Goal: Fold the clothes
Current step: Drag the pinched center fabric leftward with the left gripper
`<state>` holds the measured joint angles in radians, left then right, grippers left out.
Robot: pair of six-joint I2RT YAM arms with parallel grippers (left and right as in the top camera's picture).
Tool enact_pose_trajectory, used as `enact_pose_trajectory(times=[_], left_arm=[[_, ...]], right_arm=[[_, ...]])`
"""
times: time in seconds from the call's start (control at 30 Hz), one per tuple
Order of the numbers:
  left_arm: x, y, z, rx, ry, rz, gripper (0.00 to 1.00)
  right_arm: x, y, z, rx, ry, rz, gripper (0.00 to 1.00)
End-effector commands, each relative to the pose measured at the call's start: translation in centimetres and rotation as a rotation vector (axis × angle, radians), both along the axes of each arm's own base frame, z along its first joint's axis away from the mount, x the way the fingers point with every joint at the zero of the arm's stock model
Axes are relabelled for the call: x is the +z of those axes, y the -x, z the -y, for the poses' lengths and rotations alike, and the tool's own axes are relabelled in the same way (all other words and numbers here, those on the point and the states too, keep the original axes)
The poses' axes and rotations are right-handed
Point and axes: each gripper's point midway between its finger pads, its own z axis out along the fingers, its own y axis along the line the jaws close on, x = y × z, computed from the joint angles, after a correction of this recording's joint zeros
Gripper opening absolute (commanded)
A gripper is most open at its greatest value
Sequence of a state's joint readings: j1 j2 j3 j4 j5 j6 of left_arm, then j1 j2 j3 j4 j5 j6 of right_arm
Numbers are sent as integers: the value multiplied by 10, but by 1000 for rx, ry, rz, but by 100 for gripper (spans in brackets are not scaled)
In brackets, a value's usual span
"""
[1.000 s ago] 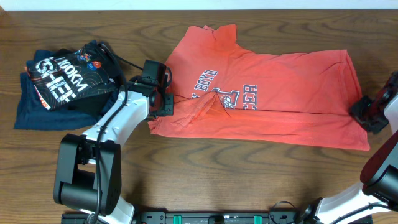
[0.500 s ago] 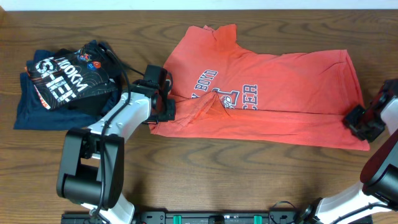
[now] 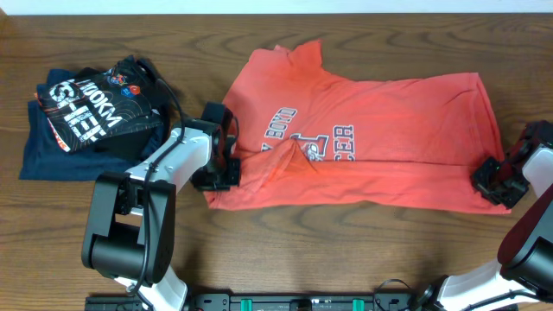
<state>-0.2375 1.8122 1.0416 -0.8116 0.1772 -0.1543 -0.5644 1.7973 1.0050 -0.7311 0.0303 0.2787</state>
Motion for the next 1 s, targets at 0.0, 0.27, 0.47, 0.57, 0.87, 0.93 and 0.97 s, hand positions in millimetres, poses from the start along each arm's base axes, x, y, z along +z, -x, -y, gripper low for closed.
enact_pose_trajectory(times=[0.0,0.27,0.47,0.57,0.87,0.93,0.97], left_arm=[[-3,20,-5,32,-27,-87,6],[5,50,-13,31,-60,-215,6],[9,60,-15,31,-71,-257,6],[10,63,-16,31,-74,-268,6],[36,43,-11,31,-32,-105,6],[50,25,-7,32,-1,17,6],[59,13,-4,31,20,97,6]], right_arm=[[-27,53,-14,-39,-36,-208,19],[-10,79,5,-164,41,-270,19],[17,82,17,-224,105,-213,20],[28,80,19,-233,128,-176,20],[37,68,19,-235,128,-90,21],[37,60,16,-210,102,-50,21],[38,55,14,-191,88,-25,21]])
